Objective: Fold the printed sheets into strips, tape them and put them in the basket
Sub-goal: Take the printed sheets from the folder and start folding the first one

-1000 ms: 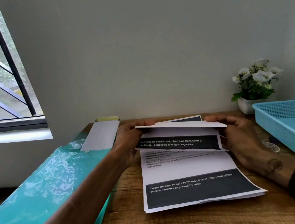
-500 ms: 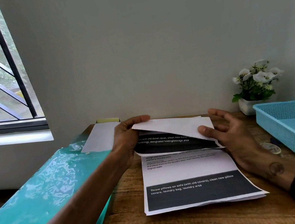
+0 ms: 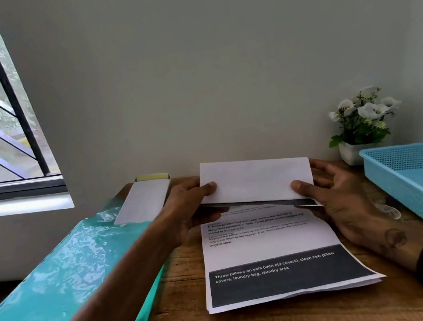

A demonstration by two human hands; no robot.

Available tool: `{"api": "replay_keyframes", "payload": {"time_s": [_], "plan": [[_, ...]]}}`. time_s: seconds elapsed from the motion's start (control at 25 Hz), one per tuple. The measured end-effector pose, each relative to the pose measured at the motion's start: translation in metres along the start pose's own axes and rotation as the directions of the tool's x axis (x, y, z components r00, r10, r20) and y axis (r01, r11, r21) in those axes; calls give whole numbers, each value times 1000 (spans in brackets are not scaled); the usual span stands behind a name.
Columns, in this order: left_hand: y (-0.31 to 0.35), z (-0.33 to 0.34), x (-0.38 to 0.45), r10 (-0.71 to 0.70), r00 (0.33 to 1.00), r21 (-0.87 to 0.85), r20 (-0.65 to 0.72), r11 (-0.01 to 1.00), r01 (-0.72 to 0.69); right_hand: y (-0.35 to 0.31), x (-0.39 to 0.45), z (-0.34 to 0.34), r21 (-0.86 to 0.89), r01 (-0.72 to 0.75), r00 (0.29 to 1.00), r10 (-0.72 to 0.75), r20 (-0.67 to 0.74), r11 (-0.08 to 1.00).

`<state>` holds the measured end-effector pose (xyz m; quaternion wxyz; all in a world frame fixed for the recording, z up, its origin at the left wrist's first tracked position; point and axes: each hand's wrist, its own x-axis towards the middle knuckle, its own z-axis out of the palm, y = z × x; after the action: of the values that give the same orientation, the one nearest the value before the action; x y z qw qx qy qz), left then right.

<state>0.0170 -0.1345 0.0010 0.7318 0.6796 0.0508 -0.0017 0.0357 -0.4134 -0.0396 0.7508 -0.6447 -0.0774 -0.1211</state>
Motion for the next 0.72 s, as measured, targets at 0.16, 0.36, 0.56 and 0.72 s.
{"api": "replay_keyframes", "payload": {"time_s": [0.16, 0.36, 0.56, 0.72], "plan": [[7, 1, -7, -45, 999, -161, -9, 986, 43, -4, -4, 5, -2, 43, 999, -43, -15, 999], [12, -3, -8, -30, 1000, -340, -2, 940, 28, -9, -10, 7, -288, 312, 950, -302, 78, 906], [6, 0, -2, 49, 996, -291, -68, 954, -67, -5, -11, 10, -301, 301, 953, -277, 122, 905], [4, -3, 2, 138, 984, -231, -115, 959, -162, -22, -15, 15, 188, -100, 992, 83, 93, 977]]}}
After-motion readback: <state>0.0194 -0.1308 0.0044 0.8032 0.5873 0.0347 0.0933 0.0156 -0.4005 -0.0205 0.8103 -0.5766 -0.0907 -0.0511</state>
